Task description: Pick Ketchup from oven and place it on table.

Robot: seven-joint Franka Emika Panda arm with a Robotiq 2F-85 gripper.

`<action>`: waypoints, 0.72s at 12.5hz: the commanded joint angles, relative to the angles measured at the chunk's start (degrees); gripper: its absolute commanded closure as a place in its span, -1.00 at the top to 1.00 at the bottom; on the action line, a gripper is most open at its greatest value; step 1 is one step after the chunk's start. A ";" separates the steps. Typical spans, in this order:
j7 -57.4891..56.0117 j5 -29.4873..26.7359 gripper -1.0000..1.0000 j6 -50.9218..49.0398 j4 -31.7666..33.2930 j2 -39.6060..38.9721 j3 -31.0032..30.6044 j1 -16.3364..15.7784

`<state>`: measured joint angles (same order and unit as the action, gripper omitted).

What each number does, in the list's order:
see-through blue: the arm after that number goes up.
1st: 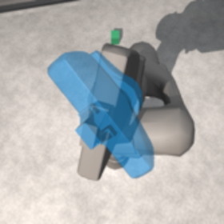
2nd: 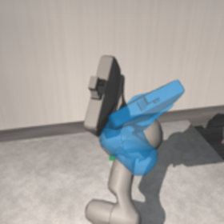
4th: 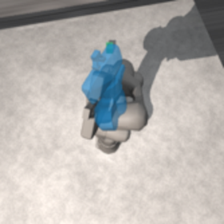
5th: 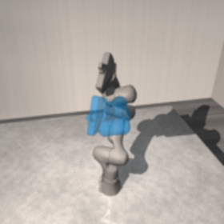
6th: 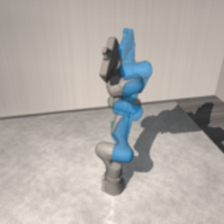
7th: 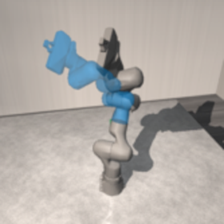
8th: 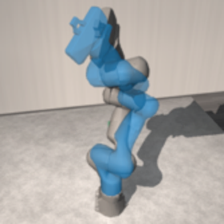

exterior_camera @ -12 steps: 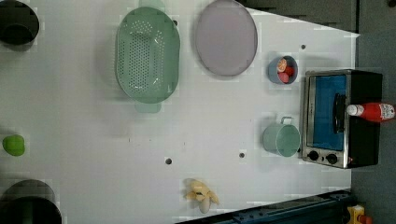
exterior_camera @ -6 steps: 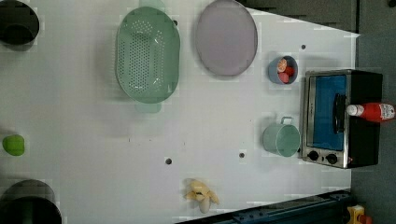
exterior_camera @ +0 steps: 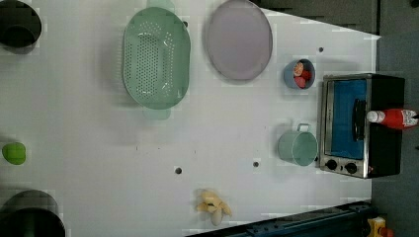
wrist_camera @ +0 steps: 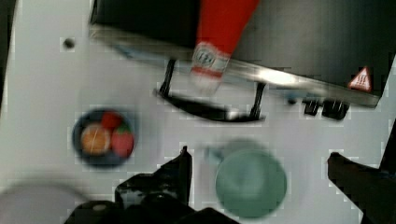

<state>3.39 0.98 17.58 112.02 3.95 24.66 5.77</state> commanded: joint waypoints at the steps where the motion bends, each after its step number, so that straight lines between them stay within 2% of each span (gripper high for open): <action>1: -0.02 0.63 1.00 5.81 -3.33 -2.15 3.10 -1.49; 5: -0.02 0.18 1.00 6.57 -7.89 -10.56 7.35 -1.17; 9: -0.02 -5.29 1.00 12.10 -10.41 -17.92 10.30 0.12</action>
<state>3.42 -4.60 28.45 101.50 -13.86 33.66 5.37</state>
